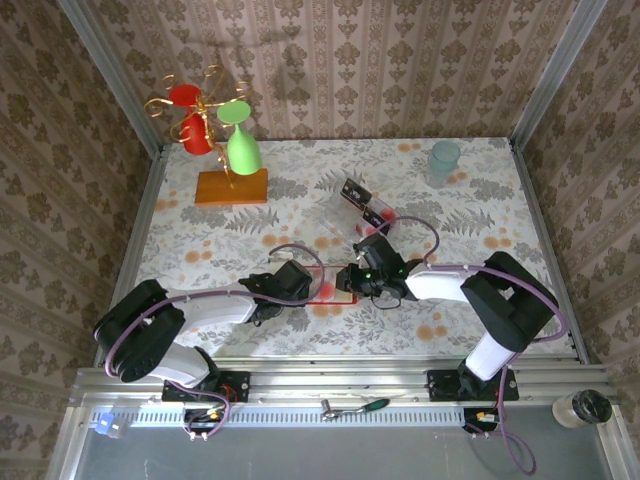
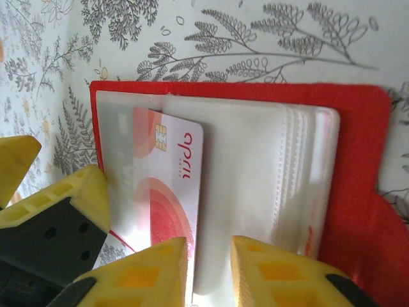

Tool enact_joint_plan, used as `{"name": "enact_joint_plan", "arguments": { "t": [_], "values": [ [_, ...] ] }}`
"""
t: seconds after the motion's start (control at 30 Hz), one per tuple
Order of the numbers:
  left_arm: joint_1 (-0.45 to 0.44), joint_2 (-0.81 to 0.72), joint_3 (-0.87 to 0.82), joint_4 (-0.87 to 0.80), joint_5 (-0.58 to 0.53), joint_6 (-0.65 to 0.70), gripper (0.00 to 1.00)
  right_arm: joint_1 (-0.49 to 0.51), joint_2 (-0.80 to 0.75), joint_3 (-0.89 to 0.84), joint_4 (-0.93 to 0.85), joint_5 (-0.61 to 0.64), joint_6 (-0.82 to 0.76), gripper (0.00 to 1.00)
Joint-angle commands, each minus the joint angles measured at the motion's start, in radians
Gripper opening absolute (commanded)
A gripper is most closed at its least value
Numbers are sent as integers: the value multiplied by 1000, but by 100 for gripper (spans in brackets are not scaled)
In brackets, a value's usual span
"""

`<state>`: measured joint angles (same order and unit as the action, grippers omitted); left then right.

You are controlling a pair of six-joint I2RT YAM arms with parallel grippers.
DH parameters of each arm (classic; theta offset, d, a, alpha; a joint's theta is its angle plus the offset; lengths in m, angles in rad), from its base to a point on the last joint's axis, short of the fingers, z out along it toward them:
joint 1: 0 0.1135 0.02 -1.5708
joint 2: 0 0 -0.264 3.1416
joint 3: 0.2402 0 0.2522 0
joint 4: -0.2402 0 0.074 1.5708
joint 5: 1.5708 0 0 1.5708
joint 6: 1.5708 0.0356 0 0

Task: Put the credit cards into the card holder
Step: Insert the credit card into the card slot.

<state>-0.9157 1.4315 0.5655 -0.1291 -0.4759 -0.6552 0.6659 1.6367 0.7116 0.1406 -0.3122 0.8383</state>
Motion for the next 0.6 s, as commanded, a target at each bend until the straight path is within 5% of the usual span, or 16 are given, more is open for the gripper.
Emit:
{"name": "enact_joint_plan", "arguments": {
  "t": [0.0,0.17,0.57],
  "values": [
    [-7,-16,-22,-32,-2,-8,100,0,-14,49,-124,16,-84,21],
    [-7,-28,-32,-32,-6,-10,100,1,37,90,-111,0,-88,11],
    [-8,-32,-33,-31,-6,-13,100,30,153,164,-107,-12,-82,8]
  ]
}}
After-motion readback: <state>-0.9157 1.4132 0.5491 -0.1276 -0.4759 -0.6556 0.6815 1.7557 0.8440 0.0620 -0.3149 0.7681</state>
